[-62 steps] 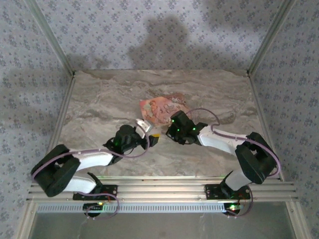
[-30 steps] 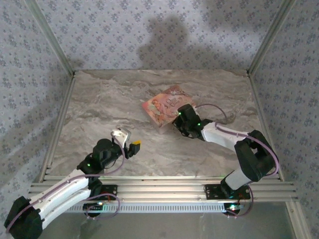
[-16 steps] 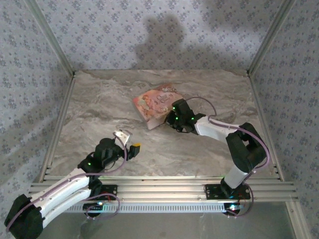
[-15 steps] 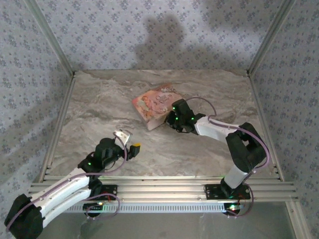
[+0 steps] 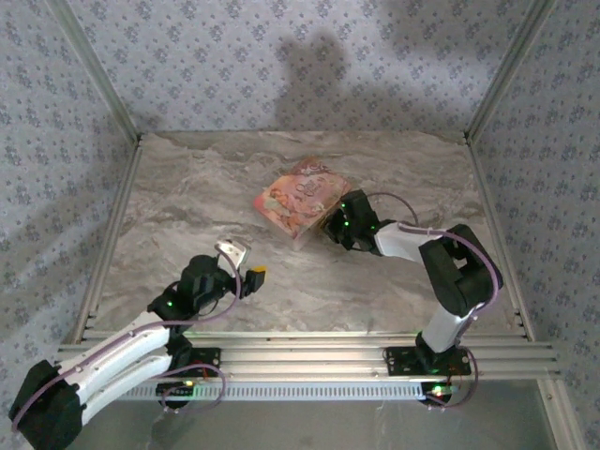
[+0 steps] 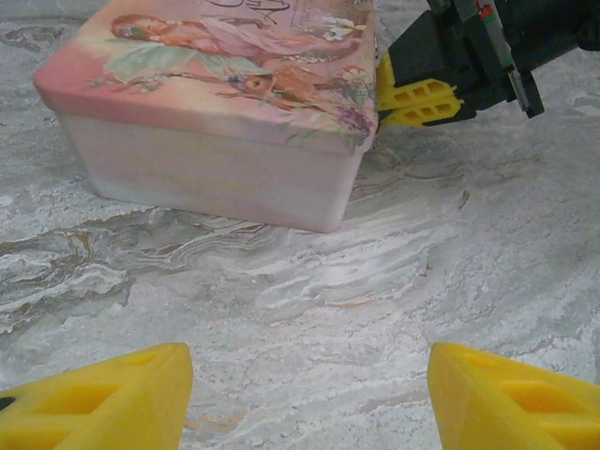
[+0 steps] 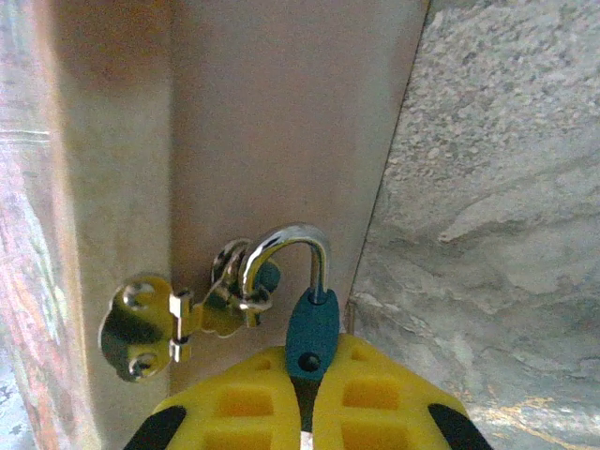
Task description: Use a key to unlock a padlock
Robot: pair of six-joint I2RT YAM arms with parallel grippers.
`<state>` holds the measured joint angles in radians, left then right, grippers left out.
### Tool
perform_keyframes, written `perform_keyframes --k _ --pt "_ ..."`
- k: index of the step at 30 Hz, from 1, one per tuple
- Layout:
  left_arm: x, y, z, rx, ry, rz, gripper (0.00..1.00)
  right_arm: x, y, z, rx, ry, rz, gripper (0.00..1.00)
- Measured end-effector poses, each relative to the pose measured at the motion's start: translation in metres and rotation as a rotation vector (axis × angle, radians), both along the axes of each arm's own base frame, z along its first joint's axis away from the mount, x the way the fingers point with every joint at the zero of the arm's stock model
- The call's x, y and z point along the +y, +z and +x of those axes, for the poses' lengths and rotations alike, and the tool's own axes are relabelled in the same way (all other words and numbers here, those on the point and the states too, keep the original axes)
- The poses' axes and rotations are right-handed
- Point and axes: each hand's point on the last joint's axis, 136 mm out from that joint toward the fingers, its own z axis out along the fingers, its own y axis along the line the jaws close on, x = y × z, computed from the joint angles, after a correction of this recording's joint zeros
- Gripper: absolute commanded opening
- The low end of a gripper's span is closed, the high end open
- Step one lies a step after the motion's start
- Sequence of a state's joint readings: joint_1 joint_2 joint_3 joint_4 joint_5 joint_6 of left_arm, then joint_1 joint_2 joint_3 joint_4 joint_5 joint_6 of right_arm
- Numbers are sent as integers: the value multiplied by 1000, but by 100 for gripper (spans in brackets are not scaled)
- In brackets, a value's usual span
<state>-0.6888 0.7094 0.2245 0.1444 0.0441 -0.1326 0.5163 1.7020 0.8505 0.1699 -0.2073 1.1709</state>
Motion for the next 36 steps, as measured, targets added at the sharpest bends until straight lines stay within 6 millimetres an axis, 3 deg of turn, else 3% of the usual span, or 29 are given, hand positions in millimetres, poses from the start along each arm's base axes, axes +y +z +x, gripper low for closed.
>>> perform_keyframes --k 15,20,21,22,23,27,29,36 --pt "-2 -4 0 22 -7 13 68 -2 34 10 -106 41 39 0" --pt "-2 -6 0 33 -9 21 69 -12 33 5 -79 21 9 0" --pt "-2 -4 1 33 -6 19 71 -14 32 3 -72 21 1 0" --pt "-2 -1 2 34 3 17 79 -16 32 1 -66 23 -11 0" --pt "-1 2 4 34 14 18 97 -18 33 -2 -64 28 -22 0" --pt "8 15 16 58 98 20 98 -18 40 -19 -67 87 -65 0" --pt "19 21 25 82 170 29 98 -10 44 -33 -78 154 -93 0" --pt "63 27 44 181 411 45 98 66 22 -114 -43 483 -125 0"
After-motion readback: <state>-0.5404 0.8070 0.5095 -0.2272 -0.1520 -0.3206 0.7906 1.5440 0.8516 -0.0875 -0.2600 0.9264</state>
